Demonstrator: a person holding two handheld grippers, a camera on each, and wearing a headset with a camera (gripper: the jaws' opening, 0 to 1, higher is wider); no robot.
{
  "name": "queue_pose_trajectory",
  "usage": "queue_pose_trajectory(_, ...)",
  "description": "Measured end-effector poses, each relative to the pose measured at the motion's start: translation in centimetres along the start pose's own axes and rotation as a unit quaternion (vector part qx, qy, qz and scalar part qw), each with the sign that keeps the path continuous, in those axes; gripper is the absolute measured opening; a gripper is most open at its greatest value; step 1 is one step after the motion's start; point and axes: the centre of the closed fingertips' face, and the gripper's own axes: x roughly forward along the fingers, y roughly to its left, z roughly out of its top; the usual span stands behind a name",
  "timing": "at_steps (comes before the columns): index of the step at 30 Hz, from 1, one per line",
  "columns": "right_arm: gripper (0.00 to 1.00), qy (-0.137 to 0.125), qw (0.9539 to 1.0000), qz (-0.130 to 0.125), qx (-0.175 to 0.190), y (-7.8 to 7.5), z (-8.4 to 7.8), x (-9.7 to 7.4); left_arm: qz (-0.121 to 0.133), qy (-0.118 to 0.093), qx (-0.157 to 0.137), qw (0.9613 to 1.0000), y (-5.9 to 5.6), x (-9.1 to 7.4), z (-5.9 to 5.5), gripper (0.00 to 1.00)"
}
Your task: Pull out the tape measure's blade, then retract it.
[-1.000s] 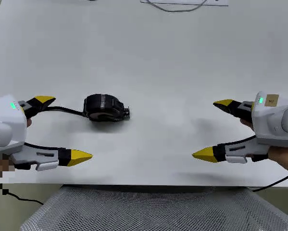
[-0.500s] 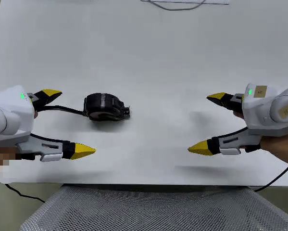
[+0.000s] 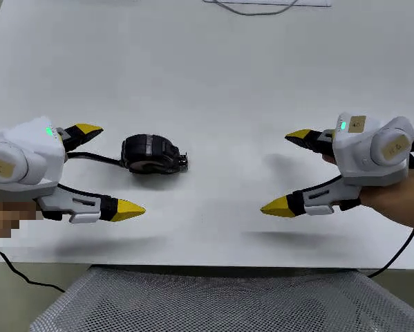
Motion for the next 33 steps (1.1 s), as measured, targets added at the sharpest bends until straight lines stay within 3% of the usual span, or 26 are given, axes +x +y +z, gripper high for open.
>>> queue_pose_trajectory(8,0.85,-0.001,1.0,0.008,-0.004,-0.4,0.6,1.0,-0.011,0.002,0.011,0.9999,0.2,0.6,0.4,0.89)
queue_pose_trajectory(22,0.83,0.002,0.9995,0.026,-0.02,-0.3,1.4,2.0,-0.023,0.034,0.028,0.9988,1.1,1.5,0.0,0.81)
queue_pose_trajectory(28,0.81,0.006,0.9991,0.03,-0.029,-0.5,1.6,2.2,-0.022,0.048,0.039,0.9979,1.6,1.8,-0.3,0.71)
queue_pose_trajectory(33,0.79,0.005,0.9988,0.032,-0.036,-0.5,1.9,2.3,-0.036,0.054,0.041,0.997,1.4,2.1,-0.4,0.62)
